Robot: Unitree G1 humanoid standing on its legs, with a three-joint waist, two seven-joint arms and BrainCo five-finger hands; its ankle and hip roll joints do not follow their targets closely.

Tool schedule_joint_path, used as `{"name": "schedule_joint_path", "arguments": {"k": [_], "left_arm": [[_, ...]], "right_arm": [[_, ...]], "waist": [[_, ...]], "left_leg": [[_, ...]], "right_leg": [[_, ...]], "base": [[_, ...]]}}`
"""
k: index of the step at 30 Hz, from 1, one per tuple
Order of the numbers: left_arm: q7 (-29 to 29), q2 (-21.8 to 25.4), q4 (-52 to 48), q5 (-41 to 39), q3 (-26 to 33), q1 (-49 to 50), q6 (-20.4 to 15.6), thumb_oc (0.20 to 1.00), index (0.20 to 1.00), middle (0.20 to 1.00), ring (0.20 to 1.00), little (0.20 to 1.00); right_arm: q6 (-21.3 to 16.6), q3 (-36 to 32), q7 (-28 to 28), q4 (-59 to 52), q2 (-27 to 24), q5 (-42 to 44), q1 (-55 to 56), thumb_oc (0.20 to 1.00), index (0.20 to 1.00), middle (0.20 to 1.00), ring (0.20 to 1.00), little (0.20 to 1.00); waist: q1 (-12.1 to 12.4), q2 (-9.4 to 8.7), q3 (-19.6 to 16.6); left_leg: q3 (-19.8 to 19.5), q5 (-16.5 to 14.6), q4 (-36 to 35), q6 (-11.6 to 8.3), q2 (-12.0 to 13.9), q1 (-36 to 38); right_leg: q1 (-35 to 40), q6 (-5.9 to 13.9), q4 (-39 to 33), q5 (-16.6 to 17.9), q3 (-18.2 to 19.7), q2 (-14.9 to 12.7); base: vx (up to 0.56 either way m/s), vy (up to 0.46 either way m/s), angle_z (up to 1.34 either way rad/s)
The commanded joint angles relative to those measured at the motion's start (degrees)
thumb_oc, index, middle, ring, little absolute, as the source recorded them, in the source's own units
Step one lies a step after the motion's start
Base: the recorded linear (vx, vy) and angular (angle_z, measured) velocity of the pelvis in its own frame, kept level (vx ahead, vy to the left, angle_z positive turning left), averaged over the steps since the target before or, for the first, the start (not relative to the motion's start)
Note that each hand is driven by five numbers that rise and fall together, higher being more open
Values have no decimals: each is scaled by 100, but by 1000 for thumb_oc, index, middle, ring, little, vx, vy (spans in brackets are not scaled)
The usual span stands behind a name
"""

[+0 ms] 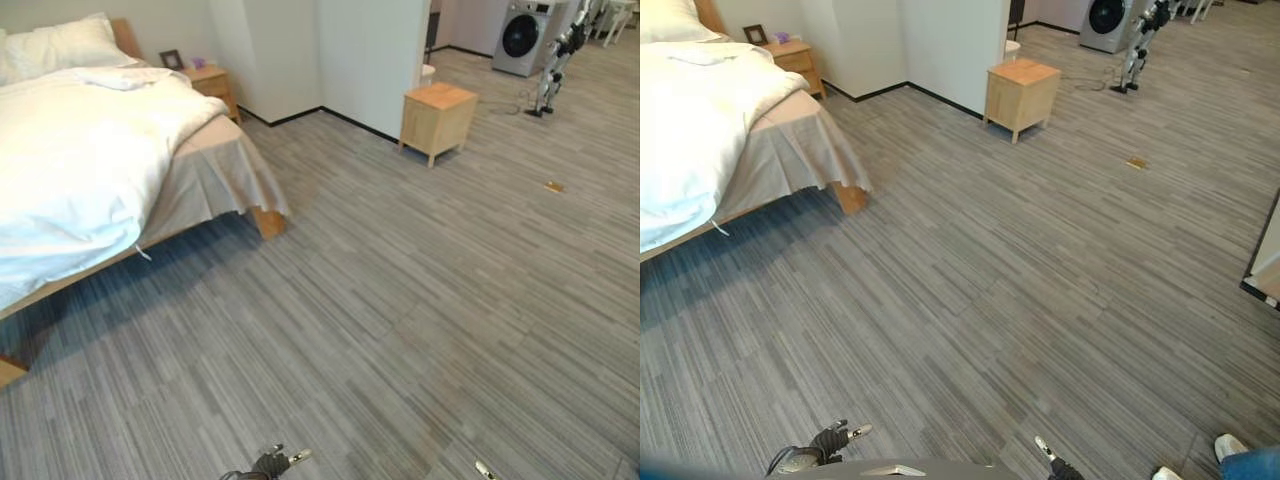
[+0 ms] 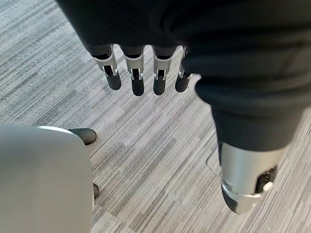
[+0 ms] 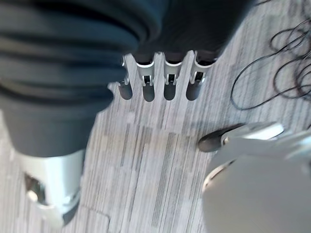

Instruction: Making the bed.

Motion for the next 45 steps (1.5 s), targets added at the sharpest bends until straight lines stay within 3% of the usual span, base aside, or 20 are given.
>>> {"name": "schedule_joint_path", "arguments": {"k": [1, 15, 19, 20, 21, 22, 24, 25, 26, 28, 29, 30, 31, 32, 34, 35, 37, 39, 40, 45], "left_arm": [[-53, -117, 294, 138, 0, -334, -142, 1000, 1000, 1000, 1000, 1000], [72, -77, 306, 96, 48, -376, -173, 1000, 1000, 1000, 1000, 1000], [191, -33, 110, -506, 306, -428, -281, 1000, 1000, 1000, 1000, 1000], [243, -14, -25, -702, 380, -454, -332, 1000, 1000, 1000, 1000, 1000], [289, 98, -417, -1084, 512, -470, -423, 1000, 1000, 1000, 1000, 1000], [290, 99, -422, -1085, 511, -470, -419, 1000, 1000, 1000, 1000, 1000], [356, 216, -756, -1166, 567, -389, -473, 1000, 1000, 1000, 1000, 1000], [445, 320, -1104, -1326, 675, -278, -563, 1000, 1000, 1000, 1000, 1000], [509, 453, -1376, -1322, 707, -212, -598, 1000, 1000, 1000, 1000, 1000], [512, 575, -1577, -1302, 859, -39, -615, 1000, 1000, 1000, 1000, 1000], [524, 684, -1505, -1273, 958, -37, -644, 1000, 1000, 1000, 1000, 1000], [523, 685, -1503, -1274, 958, -35, -645, 1000, 1000, 1000, 1000, 1000], [550, 710, -1446, -1258, 982, -36, -666, 1000, 1000, 1000, 1000, 1000], [551, 733, -1273, -1059, 928, -51, -692, 1000, 1000, 1000, 1000, 1000], [533, 686, -1146, -1063, 947, -75, -651, 1000, 1000, 1000, 1000, 1000], [516, 588, -843, -1272, 1040, -130, -595, 1000, 1000, 1000, 1000, 1000], [512, 539, -805, -1292, 1032, -189, -578, 1000, 1000, 1000, 1000, 1000], [508, 399, -643, -1216, 949, -344, -516, 1000, 1000, 1000, 1000, 1000], [470, 316, -549, -1161, 895, -344, -461, 1000, 1000, 1000, 1000, 1000], [443, 282, -757, -979, 718, -222, -456, 1000, 1000, 1000, 1000, 1000]], "right_arm": [[-52, -7, 68, 304, -31, -60, -312, 1000, 1000, 1000, 1000, 1000], [-56, 39, 73, 307, -29, -54, -387, 1000, 1000, 1000, 1000, 1000], [-113, -16, 24, 230, -63, 28, -500, 1000, 1000, 1000, 1000, 1000], [-165, -60, -17, 159, -79, 106, -558, 1000, 1000, 1000, 1000, 1000], [-268, -131, -125, -82, -197, 146, -748, 1000, 1000, 1000, 1000, 1000], [-267, -131, -127, -83, -196, 145, -751, 1000, 1000, 1000, 1000, 1000], [-339, -158, -184, -468, -169, 303, -804, 1000, 1000, 1000, 1000, 1000], [-408, -74, -149, -916, -118, 438, -801, 1000, 1000, 1000, 1000, 1000], [-486, 18, -172, -1376, -138, 421, -750, 1000, 1000, 1000, 1000, 1000], [-550, 126, -237, -2126, -217, 365, -621, 1000, 1000, 1000, 1000, 1000], [-583, 71, -209, -2360, -277, 448, -519, 1000, 1000, 1000, 1000, 1000], [-582, 72, -211, -2365, -276, 448, -513, 1000, 1000, 1000, 1000, 1000], [-623, 86, -221, -2522, -312, 443, -469, 1000, 1000, 1000, 1000, 1000], [-613, 86, -215, -2480, -462, 136, -358, 1000, 1000, 1000, 1000, 1000], [-583, 157, -149, -2243, -467, 46, -377, 1000, 1000, 1000, 1000, 1000], [-573, 138, -175, -2140, -533, 44, -365, 1000, 1000, 1000, 1000, 1000], [-581, 91, -169, -2084, -561, 56, -352, 1000, 1000, 1000, 1000, 1000], [-598, -24, -230, -1762, -630, 77, -408, 1000, 1000, 1000, 1000, 1000], [-540, -54, -252, -1496, -590, 169, -408, 1000, 1000, 1000, 1000, 1000], [-443, -96, -259, -1500, -631, 35, -295, 1000, 1000, 1000, 1000, 1000]], "waist": [[-1, -174, 71], [30, -165, 32], [142, -165, 79], [169, -141, 121], [257, -59, 253], [261, -67, 248], [305, -27, 341], [295, -2, 481], [241, 53, 580], [186, 98, 588], [206, 52, 550], [181, 64, 570], [150, 27, 562], [235, -91, 434], [250, -106, 373], [307, -165, 309], [281, -184, 349], [211, -277, 527], [153, -307, 546], [154, -218, 379]], "left_leg": [[-260, 429, -463, -634, 256, 133], [-266, 380, -463, -621, 227, 178], [-362, 351, -463, -563, 176, 195], [-389, 350, -463, -530, 157, 170], [-507, 321, -463, -405, 105, 147], [-502, 323, -463, -401, 95, 137], [-660, 307, -463, -265, 19, 194], [-721, 313, -463, -186, -17, 267], [-885, 345, -463, -200, 49, 294], [-1142, 369, -463, -264, 111, 303], [-1284, 337, -463, -361, 114, 298], [-1310, 329, -463, -363, 126, 325], [-1414, 298, -463, -405, 123, 338], [-1556, 326, -447, -566, 272, 229], [-1633, 336, -446, -645, 342, 242], [-1757, 429, -148, -853, 475, 79], [-1759, 495, 108, -916, 465, -63], [-1099, 748, 850, -930, 524, -461], [-436, 754, 816, -896, 627, -457], [-223, 581, 91, -647, 268, -383]], "right_leg": [[339, 875, -547, 579, 172, -513], [381, 892, -547, 557, 136, -542], [398, 938, -441, 536, 48, -653], [278, 951, -185, 494, 53, -727], [-182, 1049, 759, 431, 64, -870], [-221, 1053, 815, 402, 75, -884], [-712, 1180, 2006, 839, 206, -1021], [-1008, 1220, 2708, 1267, 347, -1079], [-1281, 1210, 3077, 1260, 703, -905], [-1430, 1086, 2635, 921, 1115, -636], [-1276, 1046, 1623, 656, 1175, -711], [-1219, 1043, 1585, 662, 1142, -708], [-1101, 1067, 975, 667, 1161, -724], [-629, 1033, 315, 558, 920, -762], [-440, 982, 98, 572, 860, -715], [-150, 870, -116, 542, 765, -633], [-36, 841, -160, 542, 604, -641], [151, 736, -208, 575, 276, -731], [286, 673, -272, 518, 121, -692], [313, 699, -310, 481, -51, -636]], "base": [[0, 0, 0], [0, 0, 0], [4, 40, 2], [-91, 141, 8], [-93, 143, 8], [-73, 152, 4], [-1, 100, 8], [-9, 57, 30], [15, -6, 61], [141, -126, 88], [168, -146, 87], [178, -199, 86], [161, -347, 87], [224, -456, 77], [179, -348, 99], [122, -209, 99], [69, -194, 62], [-26, -198, 74], [1, -175, 120], [54, -37, 63]]}}
